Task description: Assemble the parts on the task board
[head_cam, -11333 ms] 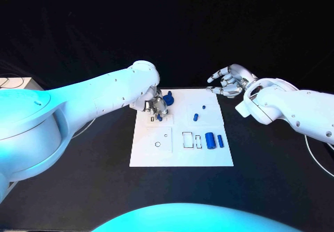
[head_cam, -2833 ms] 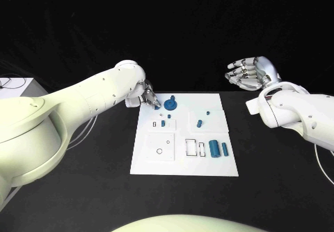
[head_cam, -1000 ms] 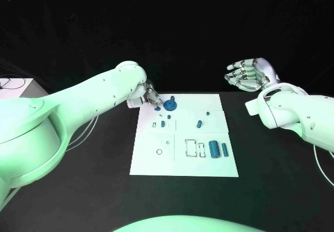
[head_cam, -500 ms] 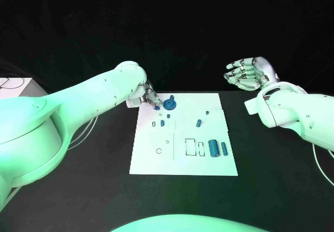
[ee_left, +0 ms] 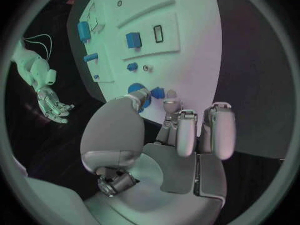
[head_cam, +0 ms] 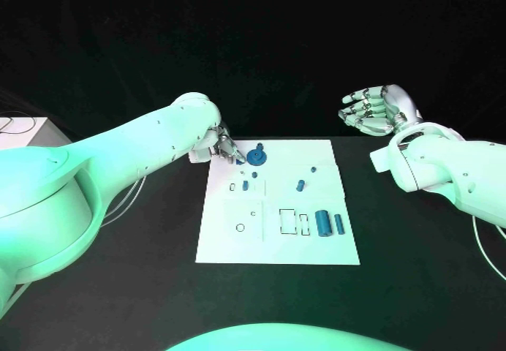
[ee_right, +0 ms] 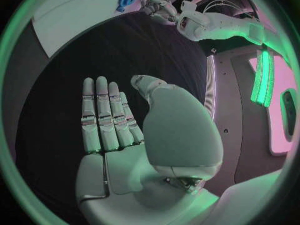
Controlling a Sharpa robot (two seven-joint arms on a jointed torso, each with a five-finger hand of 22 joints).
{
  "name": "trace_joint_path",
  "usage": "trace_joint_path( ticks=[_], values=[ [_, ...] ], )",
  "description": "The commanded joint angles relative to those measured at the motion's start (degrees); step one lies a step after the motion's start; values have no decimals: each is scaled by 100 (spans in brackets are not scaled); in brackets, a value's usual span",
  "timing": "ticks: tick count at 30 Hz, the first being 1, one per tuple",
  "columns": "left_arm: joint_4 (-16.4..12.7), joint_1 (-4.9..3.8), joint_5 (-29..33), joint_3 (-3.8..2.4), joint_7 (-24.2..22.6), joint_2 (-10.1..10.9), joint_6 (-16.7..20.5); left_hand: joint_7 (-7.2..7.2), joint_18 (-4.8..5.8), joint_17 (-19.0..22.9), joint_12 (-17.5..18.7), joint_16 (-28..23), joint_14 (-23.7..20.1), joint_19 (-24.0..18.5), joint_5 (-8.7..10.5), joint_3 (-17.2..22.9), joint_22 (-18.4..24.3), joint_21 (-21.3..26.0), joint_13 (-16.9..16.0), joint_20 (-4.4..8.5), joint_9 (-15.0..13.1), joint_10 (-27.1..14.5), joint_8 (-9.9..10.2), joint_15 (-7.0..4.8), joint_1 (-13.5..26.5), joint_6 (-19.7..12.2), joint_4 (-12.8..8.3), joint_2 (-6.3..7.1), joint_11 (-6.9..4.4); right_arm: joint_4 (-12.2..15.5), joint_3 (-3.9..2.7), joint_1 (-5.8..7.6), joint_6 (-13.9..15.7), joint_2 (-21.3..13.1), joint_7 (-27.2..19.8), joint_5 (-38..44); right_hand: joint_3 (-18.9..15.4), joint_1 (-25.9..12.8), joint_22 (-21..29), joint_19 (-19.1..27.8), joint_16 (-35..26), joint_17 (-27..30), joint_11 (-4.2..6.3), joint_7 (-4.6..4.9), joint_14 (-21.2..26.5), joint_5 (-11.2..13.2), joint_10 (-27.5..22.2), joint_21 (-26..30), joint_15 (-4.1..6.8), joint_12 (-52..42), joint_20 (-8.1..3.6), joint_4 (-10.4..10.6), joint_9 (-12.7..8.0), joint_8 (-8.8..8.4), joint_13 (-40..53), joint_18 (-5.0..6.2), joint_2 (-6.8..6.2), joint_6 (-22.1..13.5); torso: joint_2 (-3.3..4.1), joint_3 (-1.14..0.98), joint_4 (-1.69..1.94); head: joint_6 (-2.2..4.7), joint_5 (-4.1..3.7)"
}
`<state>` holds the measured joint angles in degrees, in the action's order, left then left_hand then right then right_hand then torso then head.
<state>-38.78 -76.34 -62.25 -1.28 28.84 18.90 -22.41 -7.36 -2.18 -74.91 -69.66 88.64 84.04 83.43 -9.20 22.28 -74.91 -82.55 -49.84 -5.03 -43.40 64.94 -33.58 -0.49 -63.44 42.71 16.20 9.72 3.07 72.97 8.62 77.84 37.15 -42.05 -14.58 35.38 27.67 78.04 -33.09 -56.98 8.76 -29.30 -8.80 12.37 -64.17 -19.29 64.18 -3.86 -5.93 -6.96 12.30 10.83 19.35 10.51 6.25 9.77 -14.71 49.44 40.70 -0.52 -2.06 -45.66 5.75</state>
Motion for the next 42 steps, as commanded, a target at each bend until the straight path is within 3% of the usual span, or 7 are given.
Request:
trace_joint_path(
  ticks=[1, 18, 22, 24, 25, 35, 42],
  values=[
    [2, 0, -70, 7, -4, -15, -64, 7, -54, -1296, -36, -13, 510, -6, 31, -36, -545, 14, 0, 9, -9, 13, -36, -29, -79, 29, -6, -15, -14, 11, -3, -1, -37, -1, -33, 14, 7, -54, 6, 40, -39, 6, -26, 71, 17, -15, 4, 22, -17, 29, 1, -26, -8, -27, -7, 57, -9, -23, 2, 1, 0, 2, -5],
    [-79, 9, -79, 32, -192, 23, 424, 32, -59, -1278, -46, -25, 503, -19, 19, -111, -526, 31, -9, 25, -25, 24, -108, -48, -187, 43, -18, -40, -35, 18, -3, -1, -45, 0, -35, 14, 0, -63, 38, 46, -55, 16, -28, 74, 17, -30, 6, 21, -21, 31, 6, -34, -10, -34, -24, 58, -6, -22, -4, 0, -2, -7, 8],
    [-222, 8, -117, 31, -465, 134, 771, 24, -141, -999, 197, -232, 370, -249, -2, -206, -221, 294, 403, 30, -33, -376, -147, -42, -508, -182, -104, 18, -28, 17, -3, -1, -43, -13, -36, 14, 0, -63, 38, 46, -55, 16, -28, 74, 17, -30, 6, 21, -21, 31, 6, -34, -10, -34, -24, 58, -6, -22, -6, 0, 3, 0, -11],
    [-314, 8, -191, 31, -705, 208, 972, -33, -218, -743, 469, -429, 226, -484, -6, -268, 78, 563, 857, -3, -23, -829, -159, 3, -729, -375, -143, 58, 25, 18, -3, -1, -42, -24, -36, 14, 0, -63, 38, 46, -55, 16, -28, 74, 17, -30, 6, 21, -21, 31, 6, -34, -10, -34, -24, 58, -6, -22, -7, 1, 4, 2, -14],
    [-364, 7, -232, 31, -822, 245, 1066, -75, -320, -402, 752, -707, 5, -806, -5, -300, 477, 934, 1250, -40, 6, -1264, -142, 46, -878, -532, -156, 79, 70, 20, -3, -1, -41, -28, -36, 14, 0, -63, 38, 46, -55, 16, -28, 74, 17, -30, 6, 21, -21, 31, 6, -34, -10, -34, -24, 58, -6, -22, -8, -1, 6, 1, -16],
    [-778, 15, -731, 77, -1895, 473, 1946, -190, -563, 601, 1232, -1467, -813, -1656, -24, -151, 1531, 2038, 1694, -180, 326, -1943, -147, 182, -1773, -799, -362, 191, 201, 18, -3, -2, -44, -46, -37, 14, -2, -66, 52, 48, -61, 20, -28, 73, 15, -33, 11, 20, -21, 30, 8, -38, -10, -35, -31, 59, -2, -19, -9, 3, 5, 17, -14],
    [-913, 19, -1117, 246, -2520, 552, 2301, -245, -708, 1486, 1763, -2072, -1640, -2253, -9, 137, 2188, 2789, 2225, -252, 597, -2356, -159, 249, -1994, -965, -444, 356, 266, 13, -2, -3, -48, -51, -35, 14, -2, -66, 52, 48, -61, 20, -28, 73, 15, -33, 11, 20, -21, 30, 8, -38, -10, -35, -31, 59, -2, -19, -7, -1, 5, 32, -6]
  ],
)
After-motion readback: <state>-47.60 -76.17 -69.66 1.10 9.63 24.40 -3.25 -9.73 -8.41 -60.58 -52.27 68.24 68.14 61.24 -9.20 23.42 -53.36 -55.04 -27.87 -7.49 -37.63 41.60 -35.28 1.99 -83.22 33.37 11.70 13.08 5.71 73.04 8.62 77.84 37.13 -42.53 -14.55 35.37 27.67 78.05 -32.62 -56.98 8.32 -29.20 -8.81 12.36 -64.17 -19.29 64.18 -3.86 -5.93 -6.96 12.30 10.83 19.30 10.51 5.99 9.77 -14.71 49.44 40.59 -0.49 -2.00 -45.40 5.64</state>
